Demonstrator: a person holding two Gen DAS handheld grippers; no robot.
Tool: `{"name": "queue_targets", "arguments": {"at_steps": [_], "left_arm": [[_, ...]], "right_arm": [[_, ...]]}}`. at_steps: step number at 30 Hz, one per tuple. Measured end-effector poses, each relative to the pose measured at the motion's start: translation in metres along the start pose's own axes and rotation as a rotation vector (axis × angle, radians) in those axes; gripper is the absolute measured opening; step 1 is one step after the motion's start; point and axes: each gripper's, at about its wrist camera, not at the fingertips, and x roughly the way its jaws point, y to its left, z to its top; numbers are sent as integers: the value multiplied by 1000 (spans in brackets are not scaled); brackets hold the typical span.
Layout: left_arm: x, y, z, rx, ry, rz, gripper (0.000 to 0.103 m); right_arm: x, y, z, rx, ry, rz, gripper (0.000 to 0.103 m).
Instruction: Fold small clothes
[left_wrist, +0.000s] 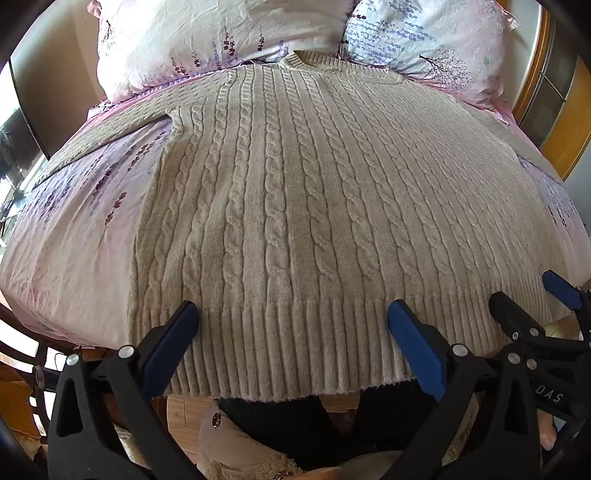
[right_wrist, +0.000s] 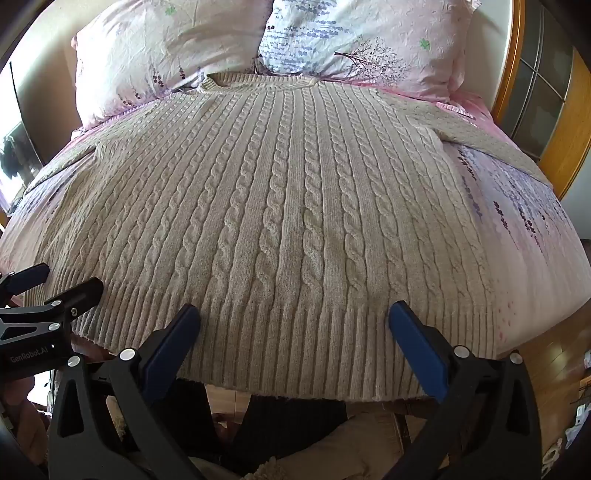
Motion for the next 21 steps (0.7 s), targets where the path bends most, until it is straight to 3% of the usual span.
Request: {"name": "queue_targets", "arguments": {"at_steps": [21], "left_arm": [[0, 0, 0, 0, 0, 0, 101]], "right_arm": [[0, 0, 0, 0, 9, -1, 102]]}}
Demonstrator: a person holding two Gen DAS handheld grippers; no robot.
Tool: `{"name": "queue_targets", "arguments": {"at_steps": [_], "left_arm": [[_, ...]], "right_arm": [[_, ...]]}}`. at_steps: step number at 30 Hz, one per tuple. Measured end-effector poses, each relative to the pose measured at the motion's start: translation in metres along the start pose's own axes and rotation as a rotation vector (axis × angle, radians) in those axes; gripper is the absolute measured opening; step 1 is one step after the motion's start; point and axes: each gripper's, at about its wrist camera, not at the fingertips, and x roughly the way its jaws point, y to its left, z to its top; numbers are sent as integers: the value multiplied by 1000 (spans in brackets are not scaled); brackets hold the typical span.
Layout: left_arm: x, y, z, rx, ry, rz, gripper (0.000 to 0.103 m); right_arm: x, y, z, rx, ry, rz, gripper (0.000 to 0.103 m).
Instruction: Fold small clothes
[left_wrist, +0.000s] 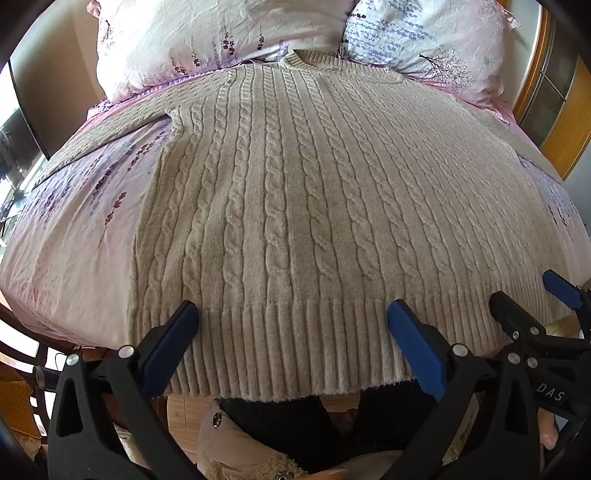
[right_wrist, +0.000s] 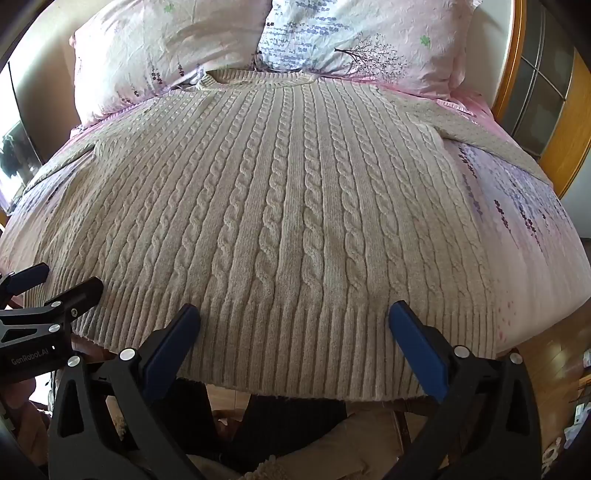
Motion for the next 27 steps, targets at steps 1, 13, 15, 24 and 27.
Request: {"name": "queue_targets", "arguments": {"at_steps": [1, 13, 15, 24, 27], "left_arm": [[0, 0, 0, 0, 0, 0, 101], [0, 0, 0, 0, 1, 0, 101], [0, 0, 0, 0, 1, 0, 101], [0, 0, 0, 0, 2, 1, 101], [0, 0, 0, 0, 2, 1, 101]], "right_arm": [[0, 0, 0, 0, 0, 0, 102], [0, 0, 0, 1, 3, -1, 102], [1, 0, 0, 1, 4, -1, 102], [1, 0, 1, 1, 7, -1, 102], [1, 0, 1, 1, 8, -1, 102]]}}
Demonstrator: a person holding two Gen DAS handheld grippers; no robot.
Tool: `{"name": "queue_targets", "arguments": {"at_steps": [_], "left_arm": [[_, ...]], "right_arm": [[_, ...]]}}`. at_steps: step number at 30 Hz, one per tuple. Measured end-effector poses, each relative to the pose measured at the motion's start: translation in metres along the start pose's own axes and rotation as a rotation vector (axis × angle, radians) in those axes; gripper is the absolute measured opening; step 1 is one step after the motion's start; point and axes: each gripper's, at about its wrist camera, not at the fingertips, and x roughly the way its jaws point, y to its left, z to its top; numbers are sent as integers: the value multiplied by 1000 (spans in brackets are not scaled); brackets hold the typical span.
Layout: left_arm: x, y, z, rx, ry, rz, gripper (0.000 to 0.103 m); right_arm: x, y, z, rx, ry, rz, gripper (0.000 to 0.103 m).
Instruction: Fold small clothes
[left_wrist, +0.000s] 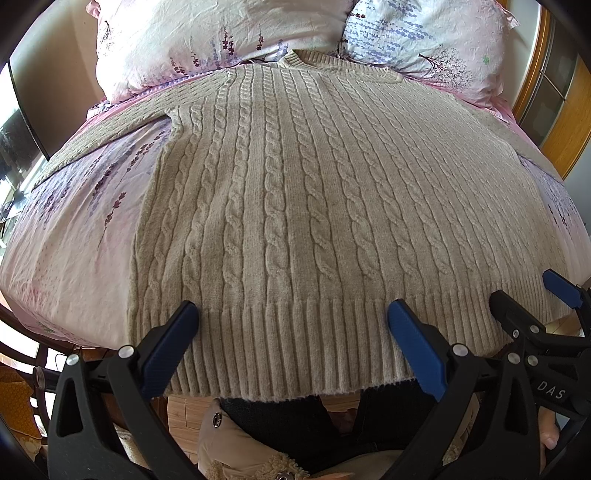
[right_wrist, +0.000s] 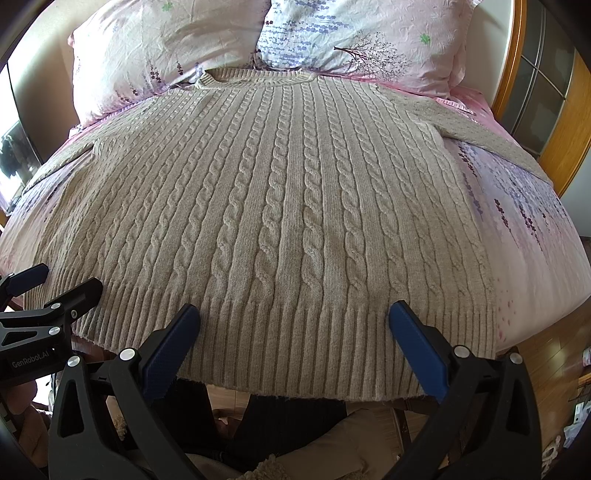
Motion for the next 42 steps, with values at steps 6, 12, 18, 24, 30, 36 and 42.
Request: {"name": "queue_targets", "arguments": {"at_steps": [6, 12, 18, 24, 30, 36, 42], "left_arm": [[0, 0, 0, 0, 0, 0, 101], [0, 0, 0, 0, 0, 0, 101], [0, 0, 0, 0, 0, 0, 101], [0, 0, 0, 1, 0, 0, 101], [0, 0, 0, 0, 0, 0, 101], [0, 0, 0, 1, 3, 0, 101], [1, -1, 4, 5, 28, -2, 101]], "right_arm": [[0, 0, 0, 0, 1, 0, 102], [0, 0, 0, 0, 2, 0, 102], [0, 0, 0, 0, 3, 0, 102], [0, 0, 0, 0, 3, 0, 102], [0, 0, 0, 0, 5, 0, 102], [0, 3, 3, -2, 11, 1, 102], [4, 0, 5, -13, 41, 5, 102]]}}
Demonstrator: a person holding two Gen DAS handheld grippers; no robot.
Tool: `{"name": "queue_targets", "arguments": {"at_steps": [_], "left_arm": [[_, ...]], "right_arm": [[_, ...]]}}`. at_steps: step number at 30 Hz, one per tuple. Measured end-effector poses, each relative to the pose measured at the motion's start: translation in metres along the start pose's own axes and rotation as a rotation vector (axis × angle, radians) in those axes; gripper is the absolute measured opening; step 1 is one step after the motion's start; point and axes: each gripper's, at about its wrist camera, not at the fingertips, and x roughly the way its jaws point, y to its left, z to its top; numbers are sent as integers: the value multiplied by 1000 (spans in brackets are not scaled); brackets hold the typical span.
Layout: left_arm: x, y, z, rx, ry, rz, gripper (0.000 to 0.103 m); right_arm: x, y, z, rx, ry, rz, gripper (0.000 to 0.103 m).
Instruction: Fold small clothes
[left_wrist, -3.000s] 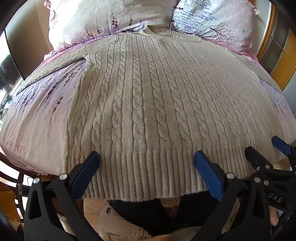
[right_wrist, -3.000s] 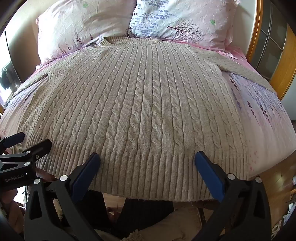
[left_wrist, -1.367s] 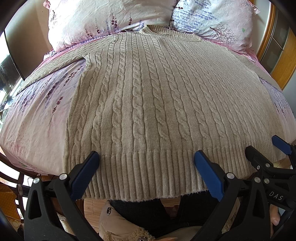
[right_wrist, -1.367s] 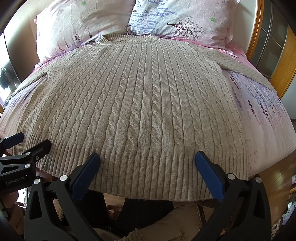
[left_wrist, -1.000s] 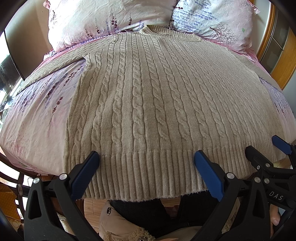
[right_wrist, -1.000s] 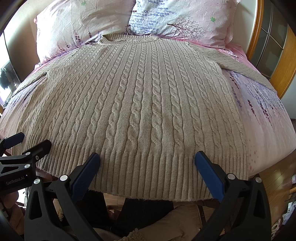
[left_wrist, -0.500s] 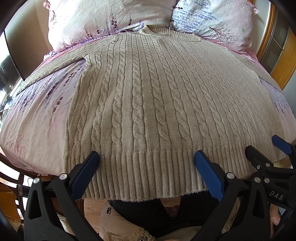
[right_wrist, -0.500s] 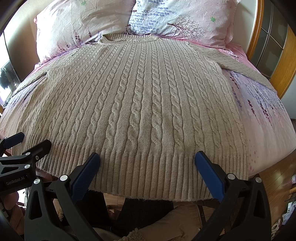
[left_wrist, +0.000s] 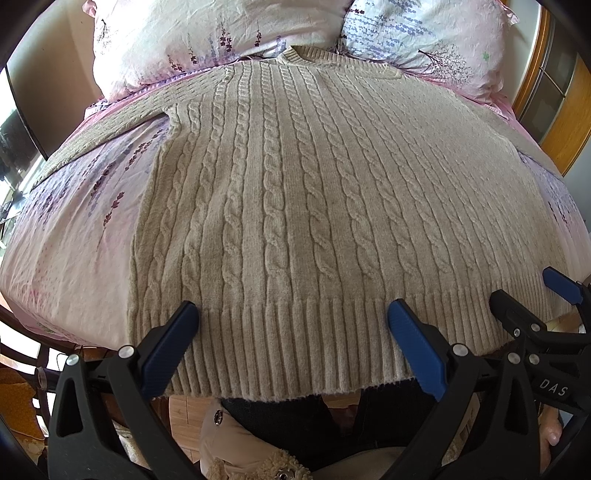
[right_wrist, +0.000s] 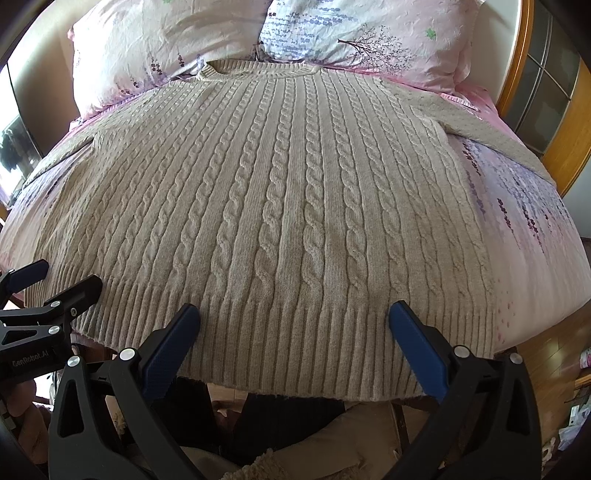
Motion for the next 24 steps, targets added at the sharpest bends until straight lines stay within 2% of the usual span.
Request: {"name": "queue_targets", "arguments": {"at_steps": [9, 12, 18, 22, 24], "left_arm": [[5, 3, 9, 18, 62, -9, 101], [6, 3, 10, 28, 75, -13, 101], [9, 4, 19, 70, 112, -38, 101], [9, 5, 33, 96, 63, -61, 101], [7, 7, 44, 102, -4, -66, 101]], "right_arm": [[4, -2, 9, -47, 111, 30, 102], [3, -3, 9, -65, 97, 45, 102], [0, -5, 6, -133, 16, 94, 102], [0, -9, 15, -135, -8, 113, 101], [-1, -17, 27, -112, -32, 117, 91]]}}
